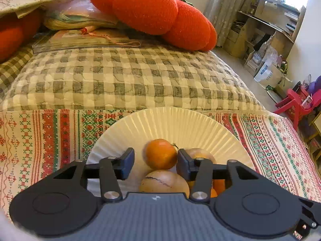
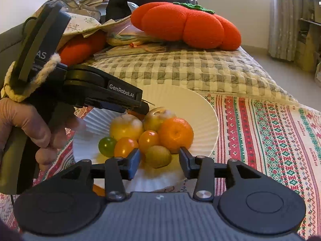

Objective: Organize fruits
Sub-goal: 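Lower both fruits onto the plate and open both grippers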

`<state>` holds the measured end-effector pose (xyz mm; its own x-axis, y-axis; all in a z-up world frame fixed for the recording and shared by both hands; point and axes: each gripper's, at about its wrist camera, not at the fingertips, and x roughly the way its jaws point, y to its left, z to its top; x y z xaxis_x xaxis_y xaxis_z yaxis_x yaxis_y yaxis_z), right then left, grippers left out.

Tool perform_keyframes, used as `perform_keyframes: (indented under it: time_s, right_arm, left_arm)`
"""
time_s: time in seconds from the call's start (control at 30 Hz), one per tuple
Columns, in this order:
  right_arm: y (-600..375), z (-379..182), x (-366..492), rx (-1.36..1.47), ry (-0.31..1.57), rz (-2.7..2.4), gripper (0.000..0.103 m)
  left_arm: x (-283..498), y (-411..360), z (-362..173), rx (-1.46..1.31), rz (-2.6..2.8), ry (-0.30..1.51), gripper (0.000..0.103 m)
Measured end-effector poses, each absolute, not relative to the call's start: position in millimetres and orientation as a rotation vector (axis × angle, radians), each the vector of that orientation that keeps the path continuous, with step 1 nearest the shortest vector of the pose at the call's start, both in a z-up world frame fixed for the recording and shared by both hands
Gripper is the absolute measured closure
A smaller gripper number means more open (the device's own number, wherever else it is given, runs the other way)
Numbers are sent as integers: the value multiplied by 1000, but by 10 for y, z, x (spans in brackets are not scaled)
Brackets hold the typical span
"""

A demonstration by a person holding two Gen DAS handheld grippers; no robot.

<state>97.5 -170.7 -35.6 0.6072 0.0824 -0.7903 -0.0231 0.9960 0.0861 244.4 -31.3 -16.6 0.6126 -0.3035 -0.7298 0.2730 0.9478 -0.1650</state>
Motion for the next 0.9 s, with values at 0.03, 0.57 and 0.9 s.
perform_keyframes:
  time_s: [0.03,0.57,0.9]
  right_arm:
    - [-1707,-349,971,69,916,59,59]
    - [-1714,-105,826,64,932,27,32]
    - [-1738,19,691,63,953,7,22]
  left_arm:
    - [2426,-308,-157,-30,-332,845,59]
    - [1926,-191,100,29,-330,807,34]
    - [1573,-69,164,22,-321,809,24]
